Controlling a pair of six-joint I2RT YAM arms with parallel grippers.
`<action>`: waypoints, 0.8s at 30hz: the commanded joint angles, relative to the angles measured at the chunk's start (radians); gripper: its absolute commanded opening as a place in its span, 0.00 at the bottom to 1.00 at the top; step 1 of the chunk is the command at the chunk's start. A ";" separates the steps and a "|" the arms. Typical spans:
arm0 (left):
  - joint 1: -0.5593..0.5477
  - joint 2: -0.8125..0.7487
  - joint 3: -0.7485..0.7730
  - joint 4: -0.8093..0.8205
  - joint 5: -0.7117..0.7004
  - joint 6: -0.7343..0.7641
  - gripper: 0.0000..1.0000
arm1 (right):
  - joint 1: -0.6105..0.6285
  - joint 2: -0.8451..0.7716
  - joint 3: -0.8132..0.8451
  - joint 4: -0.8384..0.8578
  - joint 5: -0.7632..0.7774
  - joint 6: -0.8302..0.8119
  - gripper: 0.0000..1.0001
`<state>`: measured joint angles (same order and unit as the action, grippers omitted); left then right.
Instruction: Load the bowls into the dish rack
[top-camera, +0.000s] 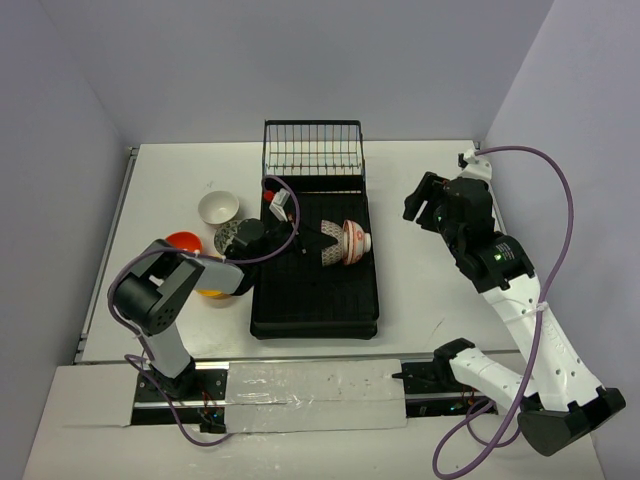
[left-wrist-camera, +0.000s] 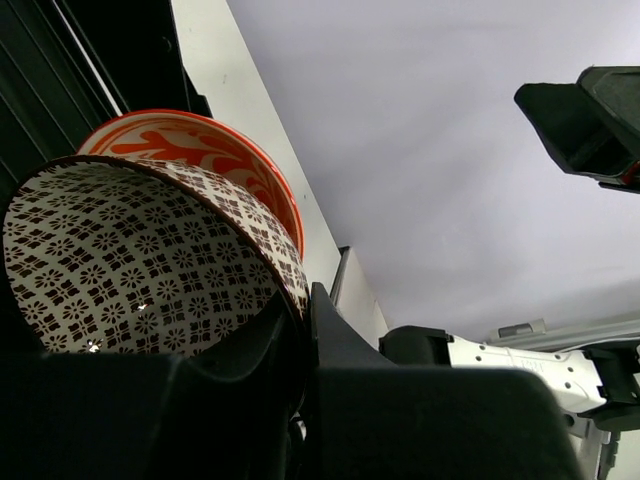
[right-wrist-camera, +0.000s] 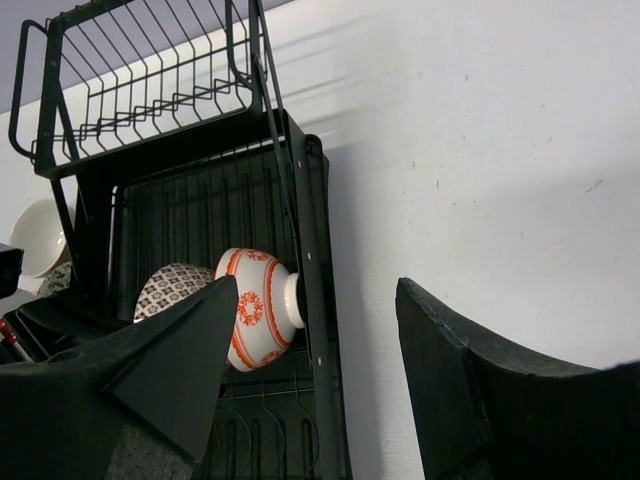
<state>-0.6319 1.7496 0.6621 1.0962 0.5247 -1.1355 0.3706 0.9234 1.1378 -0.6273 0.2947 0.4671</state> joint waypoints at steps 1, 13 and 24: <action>0.004 0.016 0.016 0.094 0.001 0.033 0.00 | 0.005 -0.015 -0.009 0.054 0.008 -0.018 0.72; 0.017 0.025 0.033 0.005 -0.002 0.100 0.08 | 0.010 -0.006 -0.019 0.066 -0.005 -0.021 0.72; 0.017 0.017 0.013 0.013 0.000 0.103 0.48 | 0.008 0.006 -0.023 0.066 -0.002 -0.019 0.72</action>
<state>-0.6147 1.7672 0.6636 1.0641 0.5091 -1.0550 0.3752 0.9264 1.1194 -0.6041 0.2871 0.4549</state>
